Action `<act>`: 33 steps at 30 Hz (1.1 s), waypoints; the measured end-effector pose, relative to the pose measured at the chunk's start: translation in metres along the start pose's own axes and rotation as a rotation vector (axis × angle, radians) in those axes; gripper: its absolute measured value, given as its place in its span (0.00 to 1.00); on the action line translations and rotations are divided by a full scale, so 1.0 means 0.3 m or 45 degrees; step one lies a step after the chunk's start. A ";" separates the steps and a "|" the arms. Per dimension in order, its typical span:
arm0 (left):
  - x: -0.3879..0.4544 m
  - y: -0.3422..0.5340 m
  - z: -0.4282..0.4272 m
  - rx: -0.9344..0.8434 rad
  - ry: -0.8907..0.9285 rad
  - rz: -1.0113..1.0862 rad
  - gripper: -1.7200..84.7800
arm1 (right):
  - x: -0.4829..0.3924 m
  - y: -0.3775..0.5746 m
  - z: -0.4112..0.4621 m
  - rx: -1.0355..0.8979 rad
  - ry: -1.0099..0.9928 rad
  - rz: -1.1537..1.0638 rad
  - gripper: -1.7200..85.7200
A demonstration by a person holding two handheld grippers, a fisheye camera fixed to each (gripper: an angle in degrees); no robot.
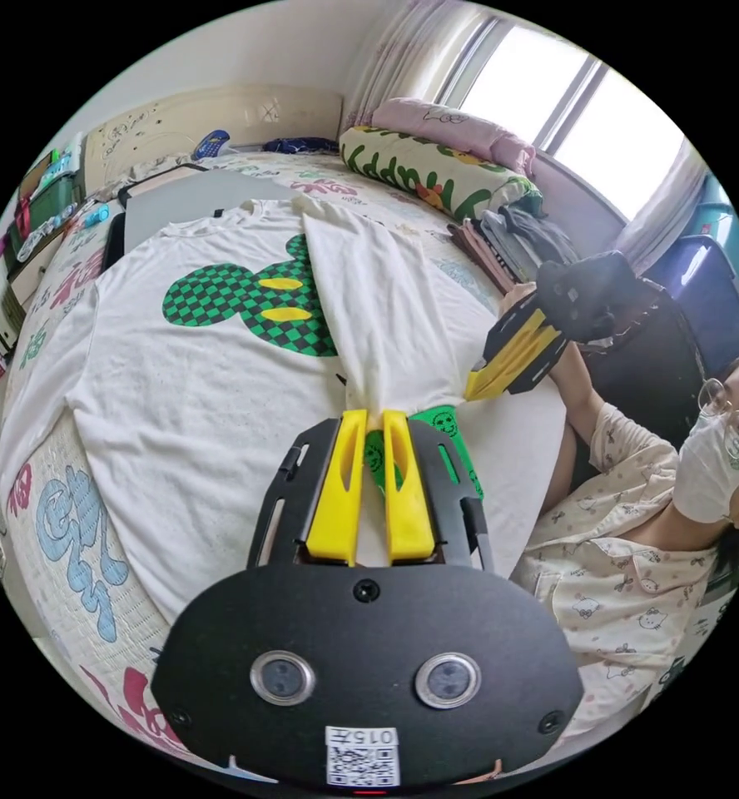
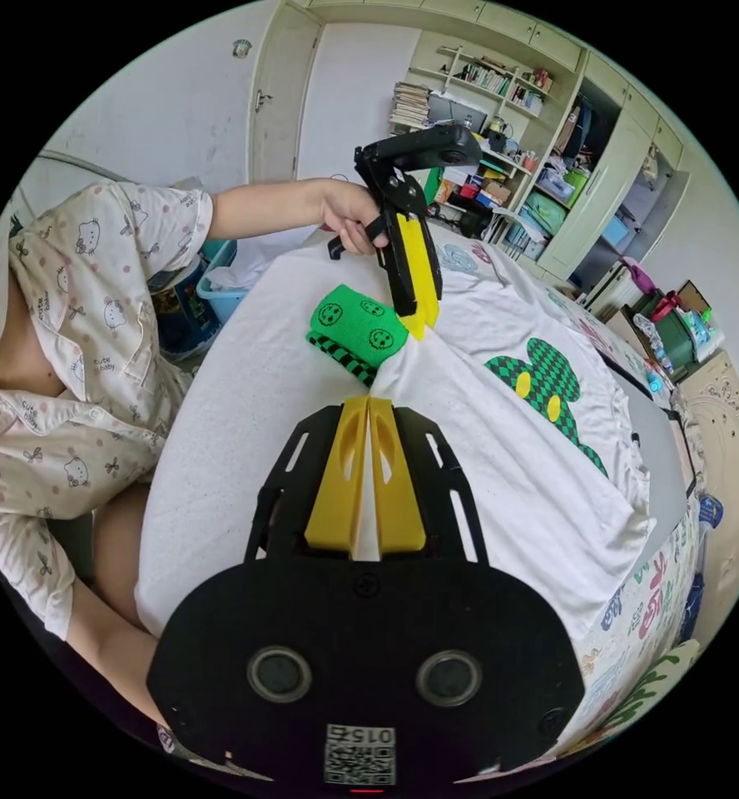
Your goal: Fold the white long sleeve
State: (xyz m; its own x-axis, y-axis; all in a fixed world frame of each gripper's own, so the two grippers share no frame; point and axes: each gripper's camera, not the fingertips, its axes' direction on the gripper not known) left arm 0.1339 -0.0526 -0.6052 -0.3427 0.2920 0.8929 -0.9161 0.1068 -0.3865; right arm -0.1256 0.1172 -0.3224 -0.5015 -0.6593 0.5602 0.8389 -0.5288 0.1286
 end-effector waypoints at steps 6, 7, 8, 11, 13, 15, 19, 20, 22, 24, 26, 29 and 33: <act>0.015 0.058 -0.068 0.051 0.015 0.036 0.11 | 0.154 -0.013 -0.206 0.270 0.051 0.206 0.07; 0.030 0.077 -0.114 0.095 -0.008 0.053 0.13 | 0.219 0.027 -0.267 0.339 0.152 0.367 0.08; 0.063 0.093 -0.163 0.143 -0.047 0.088 0.14 | 0.277 0.076 -0.305 0.356 0.325 0.550 0.08; 0.208 0.103 -0.250 0.237 -0.027 0.216 0.15 | 0.382 0.186 -0.322 0.309 0.701 0.951 0.12; 0.327 0.101 -0.263 0.270 0.013 0.338 0.16 | 0.442 0.224 -0.318 0.326 0.655 1.091 0.14; 0.433 0.100 -0.249 0.276 -0.009 0.428 0.16 | 0.495 0.213 -0.312 0.308 0.571 1.168 0.15; 0.547 0.086 -0.099 0.114 -0.047 0.527 0.16 | 0.519 0.073 -0.316 0.254 0.658 1.173 0.13; 0.547 0.081 -0.039 0.045 -0.075 0.514 0.16 | 0.536 0.030 -0.308 0.206 0.686 1.185 0.12; 0.534 0.079 0.028 -0.021 -0.134 0.474 0.15 | 0.573 -0.027 -0.293 0.126 0.712 1.221 0.10; 0.517 0.088 0.041 -0.022 -0.130 0.446 0.12 | 0.614 -0.072 -0.281 0.059 0.735 1.264 0.06; 0.484 0.101 0.030 -0.025 -0.114 0.390 0.07 | 0.689 -0.127 -0.249 -0.089 0.745 1.331 0.03; 0.462 0.121 0.022 -0.075 0.038 0.402 0.05 | 0.746 -0.189 -0.240 -0.190 0.726 1.325 0.02; 0.445 0.142 -0.049 -0.062 0.183 0.422 0.06 | 0.758 -0.200 -0.345 -0.066 0.757 1.371 0.03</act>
State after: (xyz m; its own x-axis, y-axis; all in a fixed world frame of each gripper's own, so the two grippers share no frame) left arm 0.0522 0.0048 -0.5058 -0.5831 0.4488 0.6772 -0.7481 0.0285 -0.6630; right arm -0.3118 -0.0564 -0.2876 0.4113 -0.9059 -0.1011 0.8815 0.4235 -0.2088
